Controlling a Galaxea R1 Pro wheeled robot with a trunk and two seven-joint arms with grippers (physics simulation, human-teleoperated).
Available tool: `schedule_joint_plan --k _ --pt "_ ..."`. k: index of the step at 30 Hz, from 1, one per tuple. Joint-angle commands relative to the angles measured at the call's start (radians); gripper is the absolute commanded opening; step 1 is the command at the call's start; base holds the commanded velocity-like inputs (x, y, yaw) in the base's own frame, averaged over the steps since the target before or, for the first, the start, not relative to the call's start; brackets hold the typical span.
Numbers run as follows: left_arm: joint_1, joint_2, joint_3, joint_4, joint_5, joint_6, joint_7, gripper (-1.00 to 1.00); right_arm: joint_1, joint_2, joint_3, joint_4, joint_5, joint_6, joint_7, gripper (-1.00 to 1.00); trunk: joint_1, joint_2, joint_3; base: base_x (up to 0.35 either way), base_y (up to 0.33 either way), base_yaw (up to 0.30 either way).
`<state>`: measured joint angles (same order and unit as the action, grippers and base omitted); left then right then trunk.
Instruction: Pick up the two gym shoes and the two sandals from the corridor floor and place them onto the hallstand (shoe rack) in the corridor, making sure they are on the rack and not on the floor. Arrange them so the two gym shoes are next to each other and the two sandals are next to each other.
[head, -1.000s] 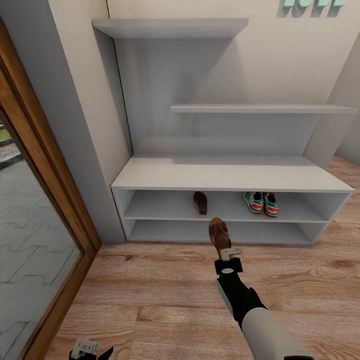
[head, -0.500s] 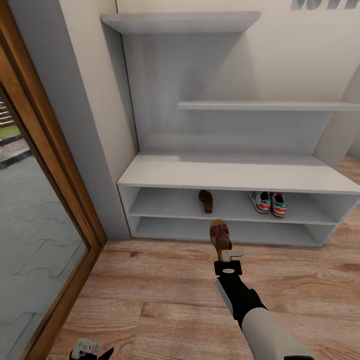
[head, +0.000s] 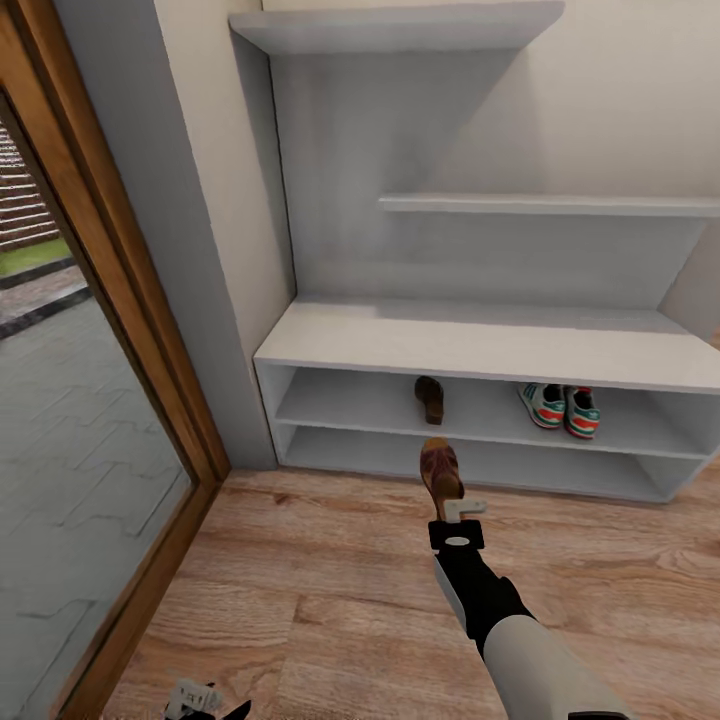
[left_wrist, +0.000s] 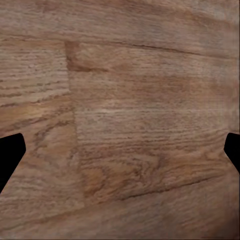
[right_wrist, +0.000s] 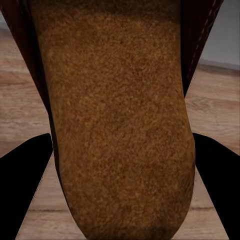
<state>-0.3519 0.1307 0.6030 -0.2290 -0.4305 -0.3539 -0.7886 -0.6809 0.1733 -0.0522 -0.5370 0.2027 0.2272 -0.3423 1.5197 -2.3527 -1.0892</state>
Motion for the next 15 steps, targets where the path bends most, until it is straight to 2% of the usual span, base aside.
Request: schedule_joint_plan --k 1,4,9,15 --pt "-0.001 -0.005 0.007 -0.001 -0.010 -0.003 -0.015 1.00 0.000 0.001 -0.005 -0.002 0.011 0.008 0.001 -1.00 0.000 0.000 -0.002 0.000 0.000 0.132" --pt "-0.002 -0.020 0.002 -0.006 -0.009 -0.001 -0.059 1.00 0.000 0.001 -0.005 -0.003 0.011 0.008 0.001 -1.00 0.000 0.000 -0.006 0.000 0.000 0.132" --pt "-0.002 -0.023 -0.002 -0.008 -0.008 0.000 -0.073 1.00 0.000 0.001 -0.005 -0.004 0.010 0.008 0.001 -1.00 0.000 0.000 -0.013 0.009 0.000 0.132" --pt "-0.001 -0.023 -0.003 -0.009 -0.008 -0.002 -0.076 1.00 0.000 0.001 -0.005 -0.005 0.009 0.007 0.001 -1.00 0.000 0.000 -0.019 0.166 0.021 0.103"
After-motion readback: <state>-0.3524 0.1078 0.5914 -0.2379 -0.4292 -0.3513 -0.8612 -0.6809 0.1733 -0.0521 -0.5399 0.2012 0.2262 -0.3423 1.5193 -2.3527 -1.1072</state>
